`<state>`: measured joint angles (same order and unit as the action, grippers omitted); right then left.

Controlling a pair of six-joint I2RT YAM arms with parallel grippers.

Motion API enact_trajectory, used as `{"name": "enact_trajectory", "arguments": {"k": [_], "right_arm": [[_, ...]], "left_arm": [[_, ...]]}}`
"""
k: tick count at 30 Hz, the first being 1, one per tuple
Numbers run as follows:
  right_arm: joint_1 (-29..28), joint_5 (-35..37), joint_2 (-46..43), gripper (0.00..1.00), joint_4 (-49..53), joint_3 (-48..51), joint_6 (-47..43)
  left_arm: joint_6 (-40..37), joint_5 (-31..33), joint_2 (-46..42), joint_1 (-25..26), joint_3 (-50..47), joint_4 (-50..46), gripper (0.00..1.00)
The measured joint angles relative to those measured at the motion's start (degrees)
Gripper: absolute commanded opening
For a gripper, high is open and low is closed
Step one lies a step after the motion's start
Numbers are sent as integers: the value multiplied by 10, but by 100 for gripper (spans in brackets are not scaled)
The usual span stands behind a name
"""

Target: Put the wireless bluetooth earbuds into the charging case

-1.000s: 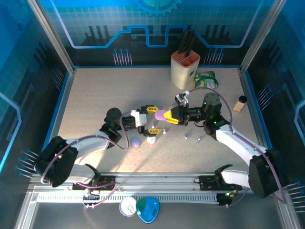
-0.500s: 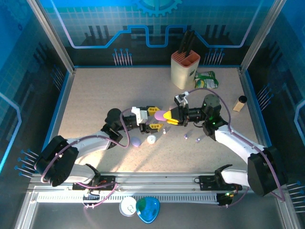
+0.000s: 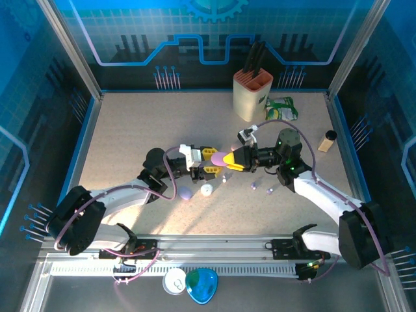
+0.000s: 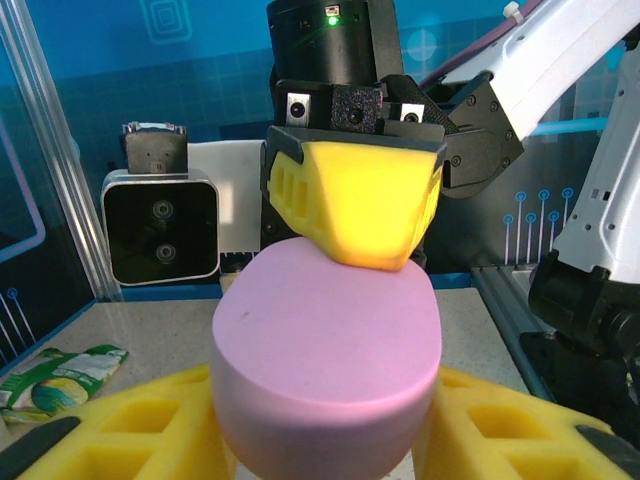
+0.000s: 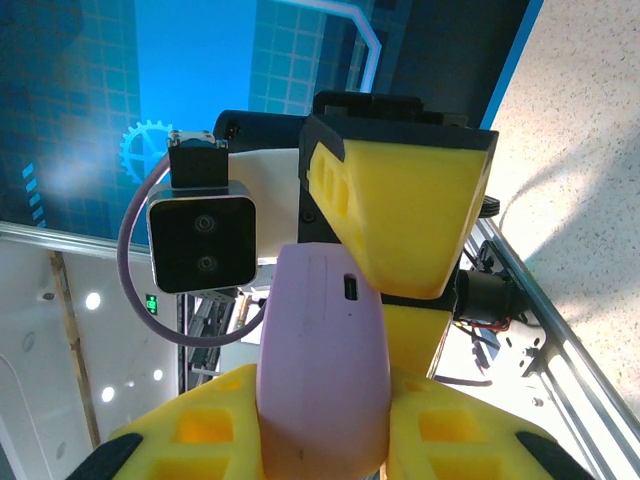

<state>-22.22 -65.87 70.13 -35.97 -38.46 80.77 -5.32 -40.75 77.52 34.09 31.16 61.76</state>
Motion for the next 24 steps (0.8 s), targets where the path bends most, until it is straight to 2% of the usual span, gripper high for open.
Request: {"name": "enact_trajectory", "arguments": {"k": [7,11,18,21,24], "right_arm": [[0,-2,-1,21,7,-2,-5],[0,-1,-7,27,31,-4,-23],[1,13,-21,63,110,-22,-89],[5,23,-32,71,158,-34,-131],[17,40,-48,74,232,-57,-194]], "left_arm": [[8,-2,0,0,0,-2,27],[7,-5,0,0,0,-4,26],[10,0,0,3,0,-4,26],[9,9,-1,3,-6,-4,27],[9,17,-9,3,-18,-8,27]]}}
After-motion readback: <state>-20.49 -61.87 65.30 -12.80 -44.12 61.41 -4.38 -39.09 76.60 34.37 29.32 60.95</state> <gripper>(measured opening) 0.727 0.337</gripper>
